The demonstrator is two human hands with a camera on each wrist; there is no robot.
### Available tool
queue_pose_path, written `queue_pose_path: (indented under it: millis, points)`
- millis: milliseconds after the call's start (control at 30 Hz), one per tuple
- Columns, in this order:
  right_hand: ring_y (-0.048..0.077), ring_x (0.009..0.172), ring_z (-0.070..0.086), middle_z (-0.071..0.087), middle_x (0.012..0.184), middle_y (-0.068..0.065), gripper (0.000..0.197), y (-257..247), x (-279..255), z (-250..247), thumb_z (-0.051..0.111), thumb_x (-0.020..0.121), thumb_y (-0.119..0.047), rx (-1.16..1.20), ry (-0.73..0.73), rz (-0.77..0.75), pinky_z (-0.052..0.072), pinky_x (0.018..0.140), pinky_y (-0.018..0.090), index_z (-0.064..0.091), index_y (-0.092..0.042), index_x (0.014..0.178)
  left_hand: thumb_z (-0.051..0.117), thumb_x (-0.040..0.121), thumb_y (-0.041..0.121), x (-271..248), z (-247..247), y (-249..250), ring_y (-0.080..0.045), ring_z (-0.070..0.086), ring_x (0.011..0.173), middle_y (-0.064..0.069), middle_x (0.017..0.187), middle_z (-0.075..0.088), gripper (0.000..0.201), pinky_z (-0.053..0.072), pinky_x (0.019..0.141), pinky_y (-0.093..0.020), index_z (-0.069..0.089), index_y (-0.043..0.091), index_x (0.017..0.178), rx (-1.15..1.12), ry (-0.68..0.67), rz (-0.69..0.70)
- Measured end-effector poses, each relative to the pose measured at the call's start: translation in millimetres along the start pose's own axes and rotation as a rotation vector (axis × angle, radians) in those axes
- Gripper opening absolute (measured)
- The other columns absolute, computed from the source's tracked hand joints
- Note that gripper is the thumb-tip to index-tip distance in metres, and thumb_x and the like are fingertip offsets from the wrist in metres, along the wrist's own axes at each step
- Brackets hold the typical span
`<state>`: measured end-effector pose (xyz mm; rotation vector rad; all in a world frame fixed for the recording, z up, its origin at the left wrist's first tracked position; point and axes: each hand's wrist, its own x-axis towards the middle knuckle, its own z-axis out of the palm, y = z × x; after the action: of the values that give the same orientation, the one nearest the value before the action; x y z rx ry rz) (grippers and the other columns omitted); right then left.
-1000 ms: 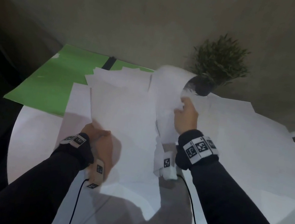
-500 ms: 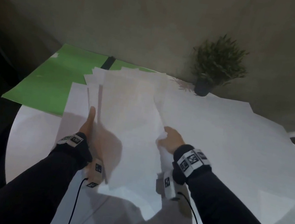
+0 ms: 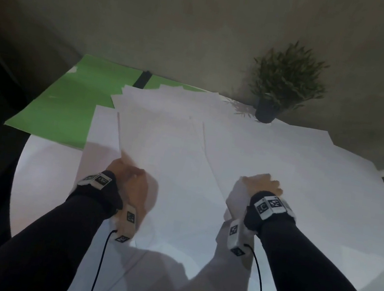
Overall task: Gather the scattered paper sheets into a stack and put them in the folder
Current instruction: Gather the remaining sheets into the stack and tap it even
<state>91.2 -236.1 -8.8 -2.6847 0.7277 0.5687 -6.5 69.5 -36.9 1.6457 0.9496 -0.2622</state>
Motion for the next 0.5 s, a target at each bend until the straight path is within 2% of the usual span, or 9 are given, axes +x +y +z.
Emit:
queue_pose_path:
  millis: [67,167,233,300,367,500]
  points:
    - [0.035,0.126,0.034,0.037,0.136,0.015,0.067,-10.7,-8.2,13.0,0.057,0.075,-0.043,0.010,-0.050,-0.109,0.033,0.105,0.045,0.039,-0.010,0.130,0.073,0.076,0.005,1.8,1.2,-1.1,-0.030,0.059,0.079,-0.014,0.077,0.063,0.013,0.048,0.077,-0.036,0.060,0.004,0.073,-0.005,0.001,0.007]
    - [0.034,0.126,0.037,0.040,0.134,0.013,0.069,-23.7,-17.7,26.4,0.060,0.077,-0.034,0.170,-0.053,-0.258,0.035,0.103,0.044,0.033,-0.013,0.136,0.074,0.075,0.006,3.5,1.2,-3.1,-0.029,0.060,0.076,-0.015,0.076,0.063,0.014,0.048,0.075,-0.036,0.063,-0.001,0.079,-0.023,0.008,0.019]
    - [0.036,0.128,0.039,0.038,0.139,0.016,0.072,-24.2,-15.3,25.1,0.064,0.080,-0.024,0.411,-0.011,-0.229,0.037,0.104,0.043,0.028,-0.015,0.142,0.073,0.076,0.006,2.4,0.8,-3.3,-0.029,0.059,0.074,-0.014,0.072,0.062,0.013,0.047,0.073,-0.035,0.062,0.001,0.074,-0.024,0.015,0.024]
    - [0.037,0.129,0.040,0.034,0.142,0.019,0.081,-20.9,-10.9,18.1,0.067,0.082,-0.014,0.642,-0.001,-0.134,0.038,0.103,0.041,0.019,-0.015,0.147,0.073,0.076,0.005,2.4,0.9,-3.6,-0.028,0.058,0.073,-0.013,0.069,0.061,0.014,0.046,0.074,-0.035,0.061,0.004,0.069,-0.028,0.007,0.024]
    - [0.034,0.129,0.043,0.038,0.143,0.019,0.085,-13.9,-4.8,8.4,0.070,0.082,-0.014,0.645,-0.047,-0.049,0.039,0.102,0.036,0.016,-0.010,0.147,0.073,0.076,0.005,0.3,1.2,-2.3,-0.029,0.058,0.074,-0.013,0.070,0.061,0.014,0.047,0.076,-0.037,0.061,0.004,0.068,-0.032,-0.005,0.018]
    - [0.029,0.119,0.055,0.056,0.129,0.014,0.053,-5.0,2.0,-5.5,0.069,0.083,-0.024,0.390,-0.243,-0.107,0.042,0.080,0.027,0.052,-0.002,0.128,0.074,0.074,0.003,0.2,-0.5,-0.7,-0.030,0.059,0.078,-0.014,0.076,0.063,0.013,0.049,0.081,-0.039,0.061,0.005,0.072,-0.037,-0.023,0.014]
